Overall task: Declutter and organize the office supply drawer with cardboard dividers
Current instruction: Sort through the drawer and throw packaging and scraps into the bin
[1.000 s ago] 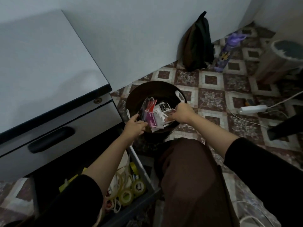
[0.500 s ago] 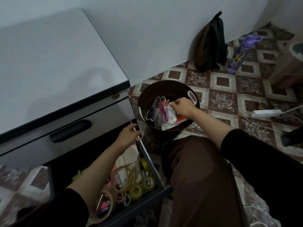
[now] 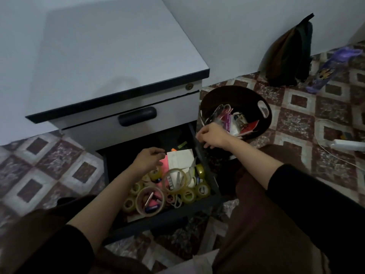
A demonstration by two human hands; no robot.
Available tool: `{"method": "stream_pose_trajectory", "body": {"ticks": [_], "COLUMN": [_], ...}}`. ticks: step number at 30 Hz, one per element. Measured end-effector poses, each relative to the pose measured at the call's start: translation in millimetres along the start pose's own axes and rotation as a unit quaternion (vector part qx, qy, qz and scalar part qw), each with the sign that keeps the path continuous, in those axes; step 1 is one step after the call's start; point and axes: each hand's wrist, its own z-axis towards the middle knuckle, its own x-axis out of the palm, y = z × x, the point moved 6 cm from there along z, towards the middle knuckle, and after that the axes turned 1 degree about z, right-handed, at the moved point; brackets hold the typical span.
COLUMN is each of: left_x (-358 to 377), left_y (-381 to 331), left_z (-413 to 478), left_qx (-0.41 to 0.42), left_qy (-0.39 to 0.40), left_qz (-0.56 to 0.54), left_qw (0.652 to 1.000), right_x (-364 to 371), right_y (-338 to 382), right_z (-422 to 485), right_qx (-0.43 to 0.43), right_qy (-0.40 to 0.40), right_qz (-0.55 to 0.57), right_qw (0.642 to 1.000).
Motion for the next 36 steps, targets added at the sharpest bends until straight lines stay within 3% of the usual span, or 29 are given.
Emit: {"method": "stream_pose_trajectory", "body": {"ticks": [5, 9, 15, 20, 30, 36], "left_x": [-27.3, -43.2, -16.5, 12.0, 10.1, 10.7], "left_y": [37.3, 69.0, 100.6, 119.4, 128.4, 128.8], "left_z": [-30.4, -42.5, -47.0, -38.2, -19.4, -16.9], "left_qx": [0.016, 0.012, 0.029, 0.091, 0.107, 0.119], "left_qy": [-0.025, -0.035, 0.045, 0.093, 0.166, 0.133], "left_qz": [0.071, 0.157, 0.239, 0.319, 0.397, 0.445], "left_qw": [0.997, 0.987, 0.97, 0.939, 0.896, 0.878], "right_x": [55.7, 95.4, 149.3, 157.8, 169.7, 172.0], "right_y": [8.6, 12.9, -8.2, -29.3, -41.3, -39.7], "right_z": [-2.5, -1.9, -3.8, 0.5, 1.1, 3.5], "right_qx": [-0.026, -0.051, -0.041, -0.015, 0.005, 0.0], "right_qy": [0.026, 0.053, 0.097, 0.078, 0.094, 0.088], "right_qz": [-0.03, -0.168, -0.326, -0.329, -0.316, -0.326], "right_qw": [0.999, 0.983, 0.939, 0.941, 0.944, 0.941]}}
